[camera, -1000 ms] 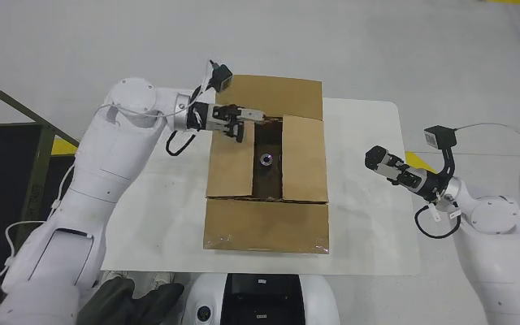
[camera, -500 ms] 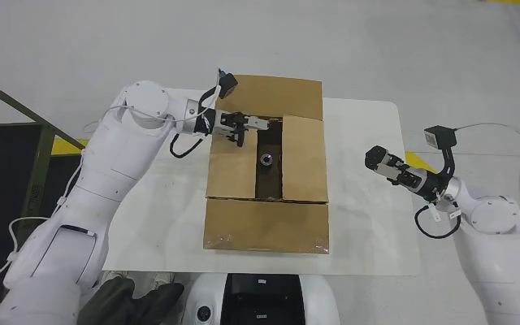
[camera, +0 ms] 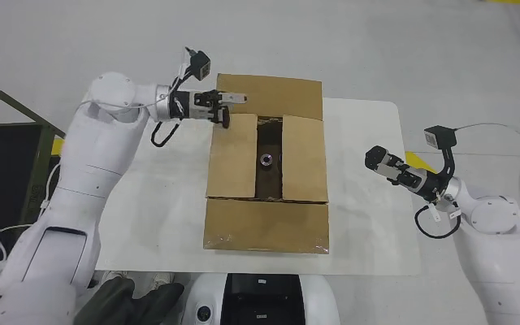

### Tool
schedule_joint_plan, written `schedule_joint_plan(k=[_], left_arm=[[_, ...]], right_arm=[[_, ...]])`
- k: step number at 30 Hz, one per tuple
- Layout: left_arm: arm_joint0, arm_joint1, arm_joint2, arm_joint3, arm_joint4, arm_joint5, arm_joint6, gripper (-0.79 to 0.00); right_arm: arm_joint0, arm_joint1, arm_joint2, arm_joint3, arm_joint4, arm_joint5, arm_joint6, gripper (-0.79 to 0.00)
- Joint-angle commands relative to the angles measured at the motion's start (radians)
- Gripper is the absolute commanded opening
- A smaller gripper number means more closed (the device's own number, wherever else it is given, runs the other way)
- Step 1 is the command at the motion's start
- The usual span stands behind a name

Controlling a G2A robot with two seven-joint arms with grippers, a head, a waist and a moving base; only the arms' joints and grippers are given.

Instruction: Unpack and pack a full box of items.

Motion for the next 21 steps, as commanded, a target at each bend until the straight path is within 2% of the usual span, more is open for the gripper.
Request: schedule_joint_plan(k=[1, 8, 12, 16, 21], left_arm=[[0.005, 0.005, -0.027, 0.03, -0.03, -0.007, -0.001, 0.0], [0.002, 0.017, -0.095, 0.14, -0.081, -0.053, 0.016, 0.0], [-0.014, 0.022, -0.117, 0.182, -0.04, -0.087, 0.102, 0.0], [-0.028, 0.02, -0.113, 0.193, 0.016, -0.098, 0.21, 0.0], [-0.061, 0.009, -0.083, 0.23, 0.046, -0.095, 0.265, 0.0]], right_arm=[[0.0, 0.0, 0.0, 0.0, 0.0, 0.0, 0.0, 0.0], [0.0, 0.0, 0.0, 0.0, 0.0, 0.0, 0.0, 0.0], [0.0, 0.0, 0.0, 0.0, 0.0, 0.0, 0.0, 0.0], [0.0, 0.0, 0.0, 0.0, 0.0, 0.0, 0.0, 0.0], [0.0, 0.0, 0.0, 0.0, 0.0, 0.0, 0.0, 0.0]])
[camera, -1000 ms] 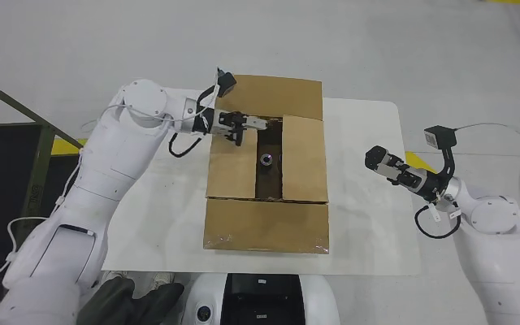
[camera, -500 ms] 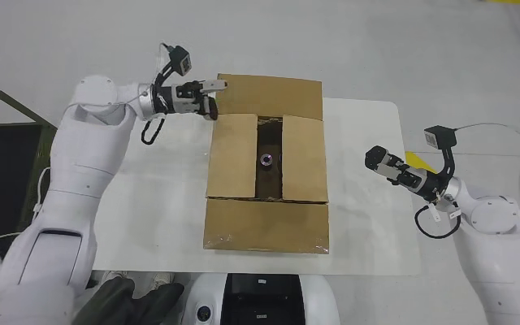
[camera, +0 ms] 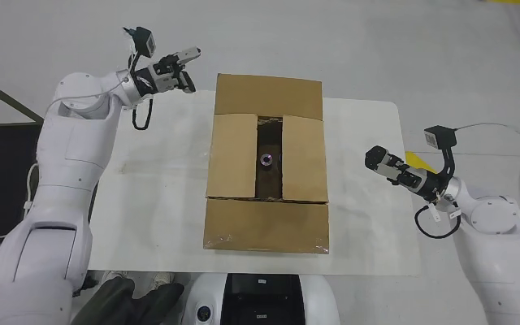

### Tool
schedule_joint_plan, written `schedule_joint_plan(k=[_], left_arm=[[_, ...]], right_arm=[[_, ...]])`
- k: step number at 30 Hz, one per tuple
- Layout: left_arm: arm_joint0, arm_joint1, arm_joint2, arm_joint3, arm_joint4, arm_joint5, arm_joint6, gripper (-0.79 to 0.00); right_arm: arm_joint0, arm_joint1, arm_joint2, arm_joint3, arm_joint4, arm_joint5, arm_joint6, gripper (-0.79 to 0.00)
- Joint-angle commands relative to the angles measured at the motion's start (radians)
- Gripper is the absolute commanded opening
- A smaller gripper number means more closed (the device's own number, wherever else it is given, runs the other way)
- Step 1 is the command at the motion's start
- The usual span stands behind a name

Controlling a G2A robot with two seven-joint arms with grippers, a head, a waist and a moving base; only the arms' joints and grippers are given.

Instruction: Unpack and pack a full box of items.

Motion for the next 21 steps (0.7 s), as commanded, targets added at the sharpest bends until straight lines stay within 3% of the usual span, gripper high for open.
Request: schedule_joint_plan(k=[1, 7, 21], left_arm=[[-0.016, -0.006, 0.019, 0.022, 0.022, -0.003, 0.024, 0.0], [-0.055, -0.024, 0.057, 0.088, 0.024, -0.016, 0.05, 0.0], [-0.055, -0.024, 0.057, 0.088, 0.024, -0.016, 0.05, 0.0]], right_arm=[[0.0, 0.0, 0.0, 0.0, 0.0, 0.0, 0.0, 0.0], [0.0, 0.0, 0.0, 0.0, 0.0, 0.0, 0.0, 0.0], [0.0, 0.0, 0.0, 0.0, 0.0, 0.0, 0.0, 0.0]])
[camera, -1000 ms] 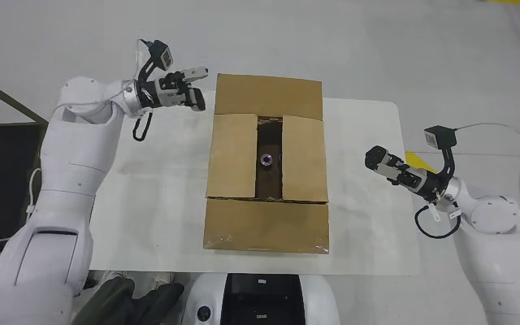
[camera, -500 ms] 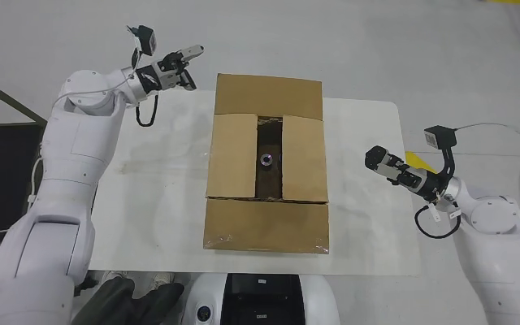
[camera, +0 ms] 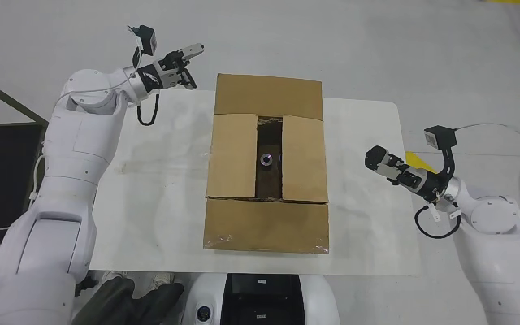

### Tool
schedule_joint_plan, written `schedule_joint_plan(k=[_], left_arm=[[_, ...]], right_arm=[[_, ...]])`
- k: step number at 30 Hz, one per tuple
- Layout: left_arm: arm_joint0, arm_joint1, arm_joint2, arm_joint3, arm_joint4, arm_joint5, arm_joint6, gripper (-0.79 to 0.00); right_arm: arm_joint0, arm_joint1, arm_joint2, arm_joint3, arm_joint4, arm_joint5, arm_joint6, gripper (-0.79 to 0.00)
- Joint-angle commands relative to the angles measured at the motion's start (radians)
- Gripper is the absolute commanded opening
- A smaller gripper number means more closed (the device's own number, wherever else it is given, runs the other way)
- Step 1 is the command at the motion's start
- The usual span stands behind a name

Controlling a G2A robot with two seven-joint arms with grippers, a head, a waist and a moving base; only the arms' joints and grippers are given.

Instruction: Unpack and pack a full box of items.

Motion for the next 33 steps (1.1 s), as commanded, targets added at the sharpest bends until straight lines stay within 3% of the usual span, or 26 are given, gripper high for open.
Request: schedule_joint_plan(k=[1, 10, 18, 33], left_arm=[[0.0, 0.0, 0.0, 0.0, 0.0, 0.0, 0.0, 0.0], [0.022, -0.004, 0.005, -0.006, 0.018, -0.002, 0.072, 0.0], [-0.046, -0.029, 0.049, 0.127, 0.03, -0.009, 0.089, 0.0], [-0.186, -0.144, 0.186, 0.416, -0.035, -0.095, 0.059, 0.0]], right_arm=[[0.0, 0.0, 0.0, 0.0, 0.0, 0.0, 0.0, 0.0], [0.0, 0.0, 0.0, 0.0, 0.0, 0.0, 0.0, 0.0], [0.0, 0.0, 0.0, 0.0, 0.0, 0.0, 0.0, 0.0], [0.0, 0.0, 0.0, 0.0, 0.0, 0.0, 0.0, 0.0]])
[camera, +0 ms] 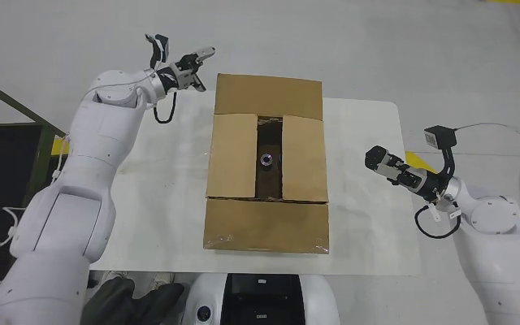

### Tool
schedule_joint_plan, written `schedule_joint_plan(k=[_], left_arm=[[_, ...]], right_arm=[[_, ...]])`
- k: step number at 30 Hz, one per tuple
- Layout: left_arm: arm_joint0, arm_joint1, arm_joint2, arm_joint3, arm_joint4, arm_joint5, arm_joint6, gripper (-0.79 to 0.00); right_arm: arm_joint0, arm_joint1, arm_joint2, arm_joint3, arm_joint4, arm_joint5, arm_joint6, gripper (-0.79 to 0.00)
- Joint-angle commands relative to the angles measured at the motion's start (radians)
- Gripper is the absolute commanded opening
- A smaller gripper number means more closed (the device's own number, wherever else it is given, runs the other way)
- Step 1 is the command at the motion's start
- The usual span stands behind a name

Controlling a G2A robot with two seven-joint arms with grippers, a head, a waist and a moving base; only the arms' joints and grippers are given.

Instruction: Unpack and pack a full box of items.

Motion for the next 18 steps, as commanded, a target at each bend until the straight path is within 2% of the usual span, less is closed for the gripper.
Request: schedule_joint_plan(k=[1, 9, 18], left_arm=[[-0.012, -0.013, 0.01, 0.032, -0.005, -0.014, -0.003, 0.0], [-0.049, -0.055, 0.032, 0.113, -0.033, -0.033, -0.048, 0.0], [-0.075, -0.088, 0.015, 0.17, -0.124, 0.032, -0.122, 0.0]], right_arm=[[0.0, 0.0, 0.0, 0.0, 0.0, 0.0, 0.0, 0.0], [0.0, 0.0, 0.0, 0.0, 0.0, 0.0, 0.0, 0.0], [0.0, 0.0, 0.0, 0.0, 0.0, 0.0, 0.0, 0.0]])
